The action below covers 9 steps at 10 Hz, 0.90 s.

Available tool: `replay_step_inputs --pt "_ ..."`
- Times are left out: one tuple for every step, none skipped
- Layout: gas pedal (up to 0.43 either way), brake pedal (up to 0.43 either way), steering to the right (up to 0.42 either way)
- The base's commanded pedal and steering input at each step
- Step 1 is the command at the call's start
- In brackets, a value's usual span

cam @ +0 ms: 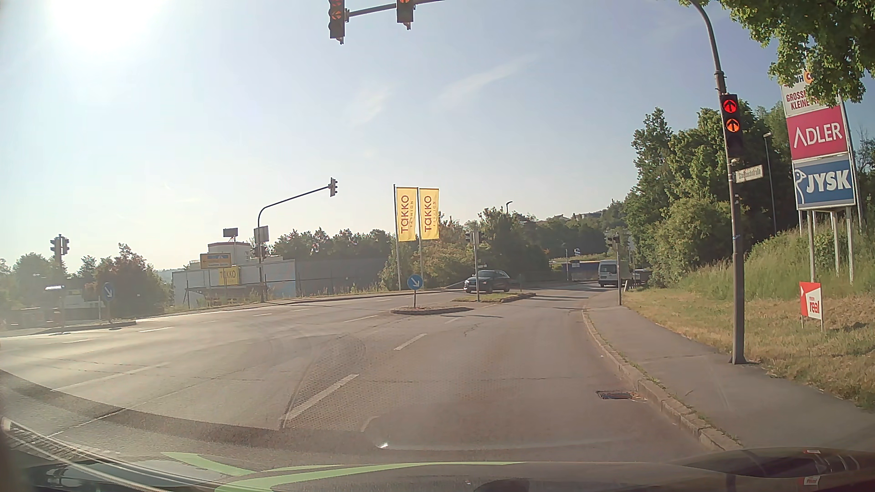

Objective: Follow the waypoints while adhering to traffic rules and regulations

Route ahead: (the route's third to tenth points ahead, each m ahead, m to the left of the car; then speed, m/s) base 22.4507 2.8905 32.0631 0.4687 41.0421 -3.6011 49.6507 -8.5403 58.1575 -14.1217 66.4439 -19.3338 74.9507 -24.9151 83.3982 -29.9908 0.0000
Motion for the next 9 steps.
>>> replay_step_inputs --pt "0.000 0.024 0.044" --pt "0.000 0.000 0.044" --pt "0.000 0.000 0.044" --pt "0.000 0.000 0.044" --pt "0.220 0.000 0.044" --pt "0.311 0.000 0.044" --pt "0.378 0.000 0.039" --pt "0.390 0.000 0.033" --pt "0.398 0.000 0.026"
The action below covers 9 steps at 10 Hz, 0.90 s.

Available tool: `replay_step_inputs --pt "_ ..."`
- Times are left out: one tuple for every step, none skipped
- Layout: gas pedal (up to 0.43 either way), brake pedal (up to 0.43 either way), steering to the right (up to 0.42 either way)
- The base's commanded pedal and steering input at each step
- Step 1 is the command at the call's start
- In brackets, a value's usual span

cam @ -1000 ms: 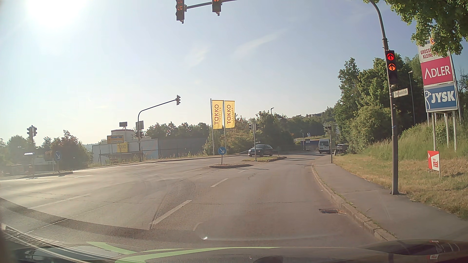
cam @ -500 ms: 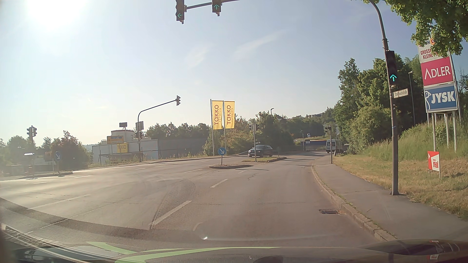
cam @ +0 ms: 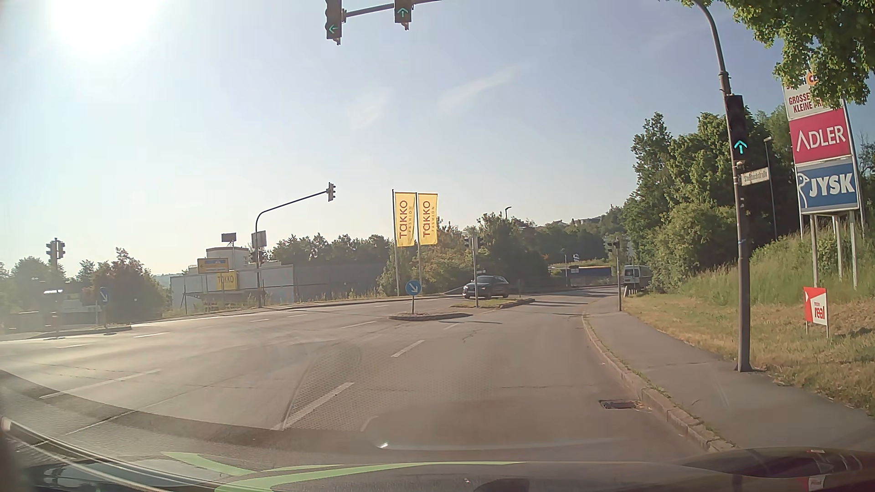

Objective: Follow the waypoints while adhering to traffic rules and regulations

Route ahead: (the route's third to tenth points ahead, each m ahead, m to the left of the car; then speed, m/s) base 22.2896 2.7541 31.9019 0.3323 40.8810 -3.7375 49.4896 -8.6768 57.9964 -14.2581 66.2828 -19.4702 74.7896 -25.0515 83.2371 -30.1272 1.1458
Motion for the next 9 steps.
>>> replay_step_inputs --pt "0.398 0.000 0.022" --pt "0.398 0.000 0.018" --pt "0.398 0.000 0.016" --pt "0.398 0.000 0.014" --pt "0.398 0.000 0.013" --pt "0.398 0.000 0.012" --pt "0.398 0.000 0.013" --pt "0.398 0.000 0.012" --pt "0.390 0.000 0.013"
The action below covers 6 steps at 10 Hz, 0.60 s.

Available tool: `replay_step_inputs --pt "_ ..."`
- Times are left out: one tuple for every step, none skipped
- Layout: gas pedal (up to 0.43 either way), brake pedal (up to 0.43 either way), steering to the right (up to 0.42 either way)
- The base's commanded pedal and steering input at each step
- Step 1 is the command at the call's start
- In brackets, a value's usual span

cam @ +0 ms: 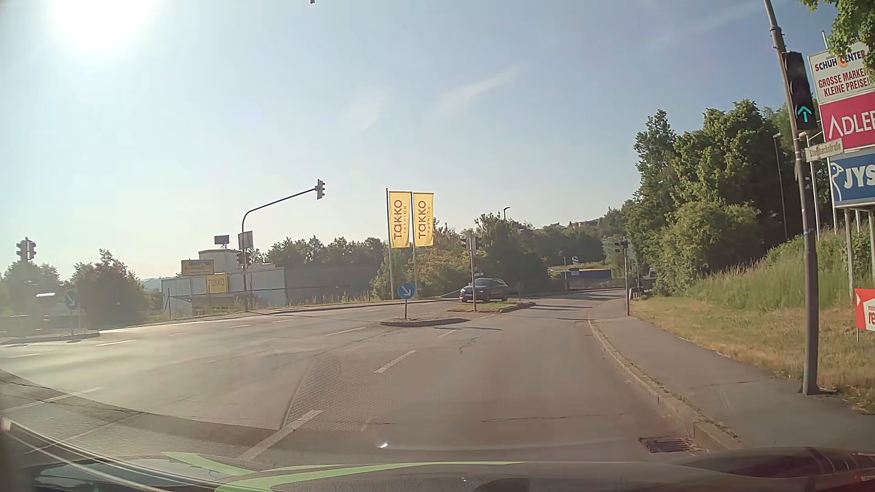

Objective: Follow the waypoints while adhering to traffic rules and regulations

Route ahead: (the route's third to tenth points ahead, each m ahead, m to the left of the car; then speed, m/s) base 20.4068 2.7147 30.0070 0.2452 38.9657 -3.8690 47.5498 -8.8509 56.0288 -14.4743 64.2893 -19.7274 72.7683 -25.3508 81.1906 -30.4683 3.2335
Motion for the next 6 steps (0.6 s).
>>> replay_step_inputs --pt "0.390 0.000 0.016" --pt "0.378 0.000 0.021" --pt "0.378 0.000 0.029" --pt "0.370 0.000 0.035" --pt "0.370 0.000 0.039" --pt "0.358 0.000 0.040"
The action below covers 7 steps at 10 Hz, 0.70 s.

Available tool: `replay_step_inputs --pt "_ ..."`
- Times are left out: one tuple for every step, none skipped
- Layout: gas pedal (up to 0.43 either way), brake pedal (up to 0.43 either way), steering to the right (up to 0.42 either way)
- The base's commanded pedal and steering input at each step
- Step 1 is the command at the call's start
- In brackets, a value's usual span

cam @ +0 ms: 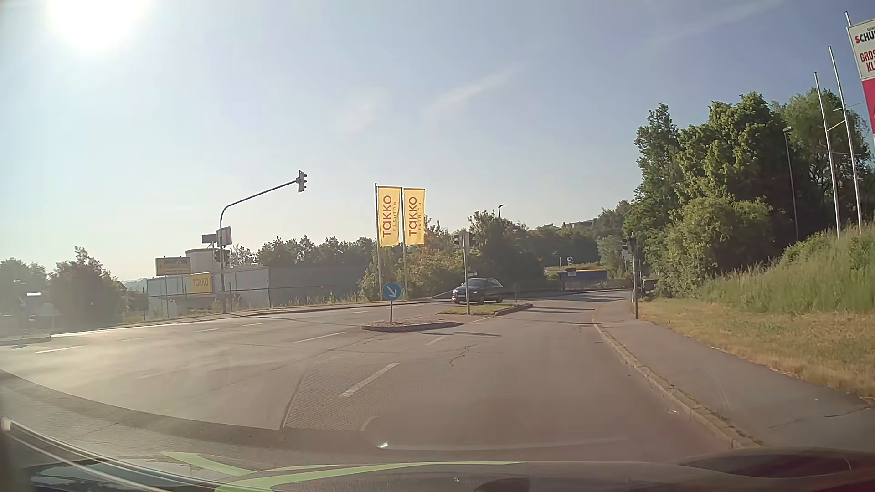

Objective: Follow the waypoints while adhering to traffic rules and regulations

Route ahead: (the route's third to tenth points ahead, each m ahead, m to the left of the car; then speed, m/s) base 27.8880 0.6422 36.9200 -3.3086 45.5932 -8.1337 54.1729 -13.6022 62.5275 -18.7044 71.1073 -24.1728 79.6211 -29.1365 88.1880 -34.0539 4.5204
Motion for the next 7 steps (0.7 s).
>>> replay_step_inputs --pt "0.358 0.000 0.040" --pt "0.358 0.000 0.040" --pt "0.358 0.000 0.040" --pt "0.358 0.000 0.041" --pt "0.358 0.000 0.044" --pt "0.350 0.000 0.050" --pt "0.339 0.000 0.057"
